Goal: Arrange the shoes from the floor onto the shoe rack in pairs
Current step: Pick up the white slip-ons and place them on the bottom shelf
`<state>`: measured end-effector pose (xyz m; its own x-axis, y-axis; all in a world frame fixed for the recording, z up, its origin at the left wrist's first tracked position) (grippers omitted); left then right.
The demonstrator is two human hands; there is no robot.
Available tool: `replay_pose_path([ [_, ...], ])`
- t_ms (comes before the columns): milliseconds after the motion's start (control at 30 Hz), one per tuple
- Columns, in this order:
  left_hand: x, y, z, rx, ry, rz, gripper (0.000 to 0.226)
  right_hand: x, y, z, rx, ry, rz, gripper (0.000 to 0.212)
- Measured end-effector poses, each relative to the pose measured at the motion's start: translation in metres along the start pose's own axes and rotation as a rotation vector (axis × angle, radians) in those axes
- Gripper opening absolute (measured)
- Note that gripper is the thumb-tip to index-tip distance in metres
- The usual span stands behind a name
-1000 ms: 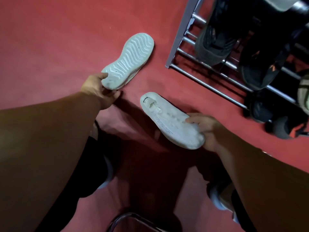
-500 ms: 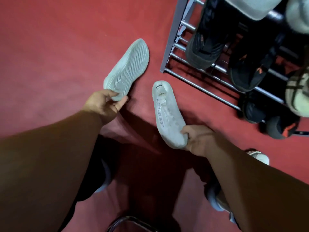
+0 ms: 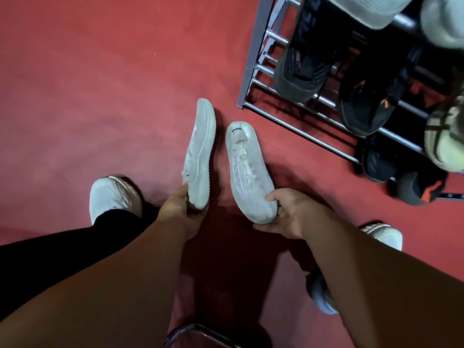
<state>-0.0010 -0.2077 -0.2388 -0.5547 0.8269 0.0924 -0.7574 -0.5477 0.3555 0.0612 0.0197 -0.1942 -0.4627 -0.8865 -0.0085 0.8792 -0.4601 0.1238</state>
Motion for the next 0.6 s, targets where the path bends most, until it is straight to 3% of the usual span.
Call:
replay_pose_path([
  [167,0.007,-0.003,0.014,-0.008,-0.068,-0.014,0.018,0.000,-0.001,0.000,-0.026,0.011,-0.011,0.026],
  [367,0.019,0.004,0.044,-0.015,-0.147,-0.161,0.026,-0.005,-0.003,0.025,-0.131,0.012,-0.017,0.035],
  [600,0.050,0.032,0.122,0.068,-0.273,-0.360,0.021,-0.010,-0.015,0.128,-0.295,0.029,0.071,0.019],
])
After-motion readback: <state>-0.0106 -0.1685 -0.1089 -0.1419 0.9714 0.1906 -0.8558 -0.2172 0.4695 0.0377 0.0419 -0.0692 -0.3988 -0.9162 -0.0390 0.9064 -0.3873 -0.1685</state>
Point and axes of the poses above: each hand's wrist, its own z-axis away from the middle knuckle, its own x-axis out of the palm, y = z × x, the point moved 2 cm from there along -z, towards the middle knuckle, and after that the axes turned 12 degrees about x, right-handed, at the moved point
